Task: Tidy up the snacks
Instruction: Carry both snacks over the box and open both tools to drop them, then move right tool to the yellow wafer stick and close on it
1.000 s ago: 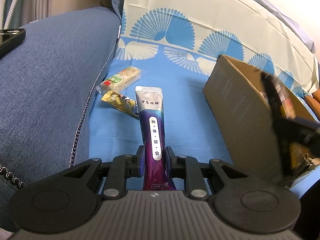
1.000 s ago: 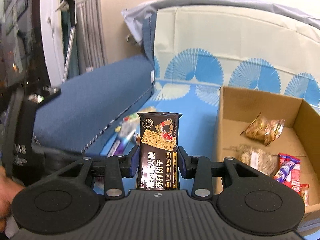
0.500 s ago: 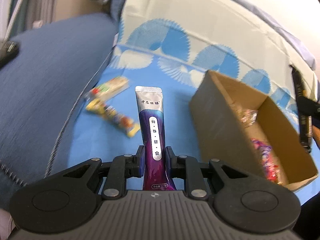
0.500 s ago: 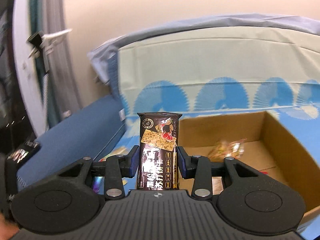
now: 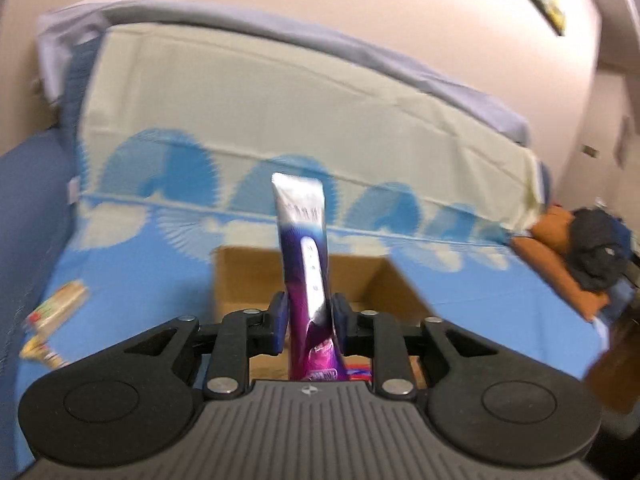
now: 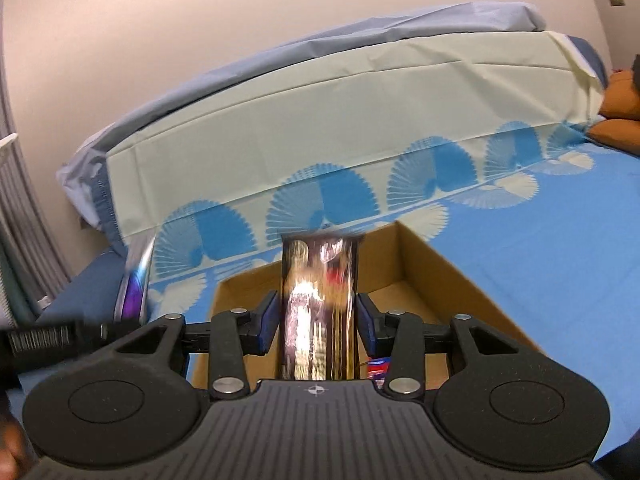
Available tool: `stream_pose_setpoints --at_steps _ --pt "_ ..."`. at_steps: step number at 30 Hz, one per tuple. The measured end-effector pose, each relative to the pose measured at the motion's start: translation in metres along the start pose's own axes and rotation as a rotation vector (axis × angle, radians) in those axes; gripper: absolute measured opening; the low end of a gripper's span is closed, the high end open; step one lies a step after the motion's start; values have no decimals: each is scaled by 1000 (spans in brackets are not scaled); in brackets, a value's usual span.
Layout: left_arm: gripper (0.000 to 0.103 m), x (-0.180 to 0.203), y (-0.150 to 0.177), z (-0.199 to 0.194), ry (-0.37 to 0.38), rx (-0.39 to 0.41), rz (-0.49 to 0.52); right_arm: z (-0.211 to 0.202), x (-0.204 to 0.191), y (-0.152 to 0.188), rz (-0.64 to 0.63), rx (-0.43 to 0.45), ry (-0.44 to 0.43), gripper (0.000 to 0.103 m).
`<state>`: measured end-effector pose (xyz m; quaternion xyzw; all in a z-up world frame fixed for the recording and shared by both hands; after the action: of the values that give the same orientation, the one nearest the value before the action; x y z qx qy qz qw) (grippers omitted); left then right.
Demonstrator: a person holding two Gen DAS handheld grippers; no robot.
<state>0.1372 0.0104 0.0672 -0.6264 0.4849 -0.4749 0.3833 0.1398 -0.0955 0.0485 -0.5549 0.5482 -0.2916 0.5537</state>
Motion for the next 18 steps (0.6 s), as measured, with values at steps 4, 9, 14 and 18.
stream_pose_setpoints --at_steps 4,9,14,18 --pt "68 14 -4 -10 10 60 45 -6 3 -2 5 25 21 62" --pt "70 -20 18 -36 -10 62 27 -10 0 -1 -18 20 23 63" --pt "78 -81 44 -67 -51 102 4 -13 -18 6 -72 8 -8 63" --pt "79 -128 63 -79 -77 100 -3 -16 -41 17 -127 -11 -62 63"
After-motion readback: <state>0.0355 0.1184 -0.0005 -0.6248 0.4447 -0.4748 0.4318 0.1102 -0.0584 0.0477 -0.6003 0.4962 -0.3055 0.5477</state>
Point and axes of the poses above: each gripper's, at about its wrist camera, not at the fingertips, and z roughly the way its jaws point, x to its right, y to its underside, the point moved 9 cm from there along z, roughly the way its jaws point, and after that the axes turned 11 degrees about x, right-handed, at the moved point
